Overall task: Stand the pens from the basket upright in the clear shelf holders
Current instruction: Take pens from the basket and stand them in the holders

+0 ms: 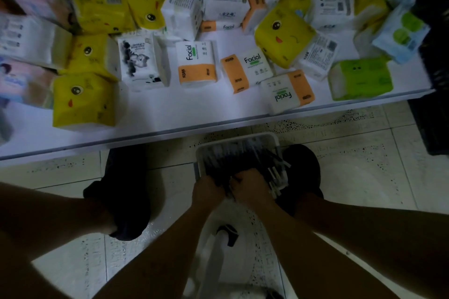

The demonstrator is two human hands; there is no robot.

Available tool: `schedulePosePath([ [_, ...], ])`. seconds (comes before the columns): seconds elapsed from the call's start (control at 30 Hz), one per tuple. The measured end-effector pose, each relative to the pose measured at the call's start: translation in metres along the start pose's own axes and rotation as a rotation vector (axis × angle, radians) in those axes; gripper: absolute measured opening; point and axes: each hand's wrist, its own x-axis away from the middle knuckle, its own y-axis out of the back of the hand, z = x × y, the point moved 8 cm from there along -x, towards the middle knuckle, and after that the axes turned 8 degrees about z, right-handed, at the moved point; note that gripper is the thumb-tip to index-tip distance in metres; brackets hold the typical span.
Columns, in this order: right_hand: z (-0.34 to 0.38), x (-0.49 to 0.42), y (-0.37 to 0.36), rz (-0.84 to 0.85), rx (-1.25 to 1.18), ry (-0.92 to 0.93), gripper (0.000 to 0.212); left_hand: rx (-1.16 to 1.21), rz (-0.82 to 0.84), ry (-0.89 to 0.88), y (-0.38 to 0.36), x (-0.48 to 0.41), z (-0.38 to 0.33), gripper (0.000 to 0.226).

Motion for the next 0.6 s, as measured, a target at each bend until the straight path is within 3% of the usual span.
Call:
schedulePosePath([
  [0.13, -0.004, 0.012, 0.023, -0.112, -0.100, -0.064, 0.022, 0.055, -0.089, 0.035, 0.013, 0.008, -0.005, 0.027],
  [0.27, -0.004, 0.019, 0.042, -0.171, -0.108, -0.123, 0.028, 0.186, -0.104, 0.090, 0.024, 0.018, 0.000, 0.024],
  [0.37, -0.006, 0.032, 0.049, -0.203, -0.124, -0.135, 0.009, 0.276, -0.047, 0.115, 0.020, 0.023, 0.004, 0.025],
  [0.53, -0.009, 0.042, 0.036, -0.154, -0.138, -0.092, 0.023, 0.212, 0.006, 0.062, 0.002, 0.026, 0.002, 0.017],
  [0.6, -0.014, 0.042, 0.027, -0.134, -0.132, -0.095, 0.020, 0.177, 0.001, 0.060, -0.002, 0.025, 0.005, 0.027],
])
